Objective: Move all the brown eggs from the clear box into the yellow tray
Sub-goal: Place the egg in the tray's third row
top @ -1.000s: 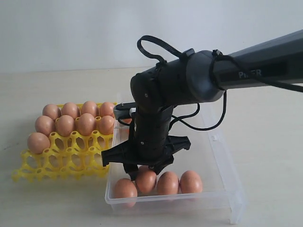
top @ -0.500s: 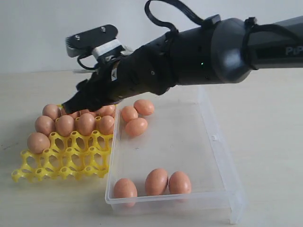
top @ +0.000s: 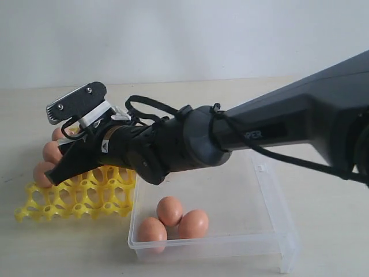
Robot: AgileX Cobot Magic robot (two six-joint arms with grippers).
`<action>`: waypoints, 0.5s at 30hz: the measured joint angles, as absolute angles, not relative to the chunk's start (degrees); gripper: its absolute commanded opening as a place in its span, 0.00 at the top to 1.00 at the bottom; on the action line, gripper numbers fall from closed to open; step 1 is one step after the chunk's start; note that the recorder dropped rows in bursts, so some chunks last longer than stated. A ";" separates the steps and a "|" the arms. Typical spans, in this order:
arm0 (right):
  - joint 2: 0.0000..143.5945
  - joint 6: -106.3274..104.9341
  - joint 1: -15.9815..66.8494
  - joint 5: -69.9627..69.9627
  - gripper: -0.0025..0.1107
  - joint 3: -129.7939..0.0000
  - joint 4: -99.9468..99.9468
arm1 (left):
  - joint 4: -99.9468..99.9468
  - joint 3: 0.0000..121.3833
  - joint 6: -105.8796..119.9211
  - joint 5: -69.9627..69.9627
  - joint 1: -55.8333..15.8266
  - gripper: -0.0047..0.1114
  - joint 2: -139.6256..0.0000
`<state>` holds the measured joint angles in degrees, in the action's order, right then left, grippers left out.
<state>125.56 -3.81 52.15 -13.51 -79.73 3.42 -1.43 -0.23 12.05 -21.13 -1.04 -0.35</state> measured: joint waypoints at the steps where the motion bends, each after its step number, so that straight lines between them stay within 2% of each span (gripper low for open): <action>1: 126.17 -2.85 52.43 -14.13 0.95 -80.01 3.31 | -1.43 -0.23 12.05 -21.13 -1.04 0.96 -0.35; 5: 127.89 -0.63 52.79 -15.43 0.86 -81.19 3.08 | -1.43 -0.23 12.05 -21.13 -1.04 0.96 -0.35; 9: 130.53 1.41 53.10 -15.40 0.70 -82.25 2.94 | -1.43 -0.23 12.05 -21.13 -1.04 0.96 -0.35; 11: 131.08 2.57 53.24 -15.40 0.60 -82.87 2.94 | -1.43 -0.23 12.05 -21.13 -1.04 0.96 -0.35; 12: 131.08 2.69 53.24 -15.40 0.51 -82.88 2.94 | -1.43 -0.23 12.05 -21.13 -1.04 0.96 -0.35; 14: 131.08 3.23 53.24 -15.40 0.43 -82.88 2.94 | -1.43 -0.23 12.05 -21.13 -1.04 0.96 -0.35; 15: 131.08 4.08 53.24 -15.27 0.43 -82.88 2.94 | -1.43 -0.23 12.05 -21.13 -1.04 0.96 -0.35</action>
<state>131.08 4.08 53.24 -15.27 -82.88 2.94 -1.43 -0.23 12.05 -21.13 -1.04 -0.35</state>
